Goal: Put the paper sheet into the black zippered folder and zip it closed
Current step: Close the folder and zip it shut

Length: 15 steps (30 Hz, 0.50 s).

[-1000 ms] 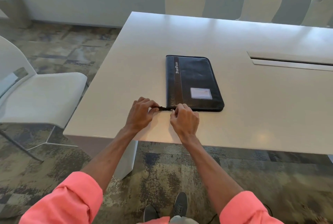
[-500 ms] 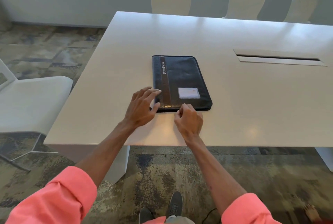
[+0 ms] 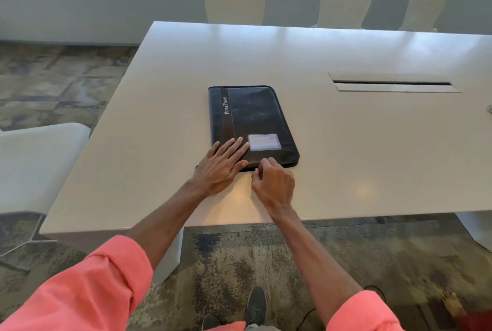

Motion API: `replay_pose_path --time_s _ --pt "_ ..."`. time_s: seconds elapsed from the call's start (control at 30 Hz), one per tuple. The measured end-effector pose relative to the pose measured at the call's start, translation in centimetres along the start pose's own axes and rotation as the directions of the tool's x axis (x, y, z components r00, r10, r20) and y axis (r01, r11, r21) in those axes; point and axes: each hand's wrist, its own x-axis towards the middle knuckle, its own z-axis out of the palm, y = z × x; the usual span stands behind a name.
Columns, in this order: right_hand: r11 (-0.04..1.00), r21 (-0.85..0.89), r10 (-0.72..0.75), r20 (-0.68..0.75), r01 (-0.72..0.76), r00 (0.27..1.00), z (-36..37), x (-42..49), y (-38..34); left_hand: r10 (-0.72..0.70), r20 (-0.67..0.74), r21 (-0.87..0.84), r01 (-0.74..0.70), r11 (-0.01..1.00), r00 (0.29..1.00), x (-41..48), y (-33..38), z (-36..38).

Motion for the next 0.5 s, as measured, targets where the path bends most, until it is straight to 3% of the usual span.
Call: replay_pose_path --time_s 0.2,0.4,0.5 --pt "1.000 -0.022 -0.001 -0.036 0.000 0.999 -0.3 0.3 1.3 0.060 0.000 0.072 -0.060 0.996 0.998 0.1 -0.7 0.1" --pt "0.989 -0.023 0.147 -0.089 -0.149 0.985 -1.4 0.5 5.1 0.088 -0.115 0.161 -0.069 0.984 0.990 -1.2 -2.4 0.1" --pt "0.985 -0.067 0.150 -0.090 -0.157 0.985 -1.9 1.0 6.6 0.110 -0.107 0.176 -0.090 0.980 0.988 -1.4 -3.0 0.0"
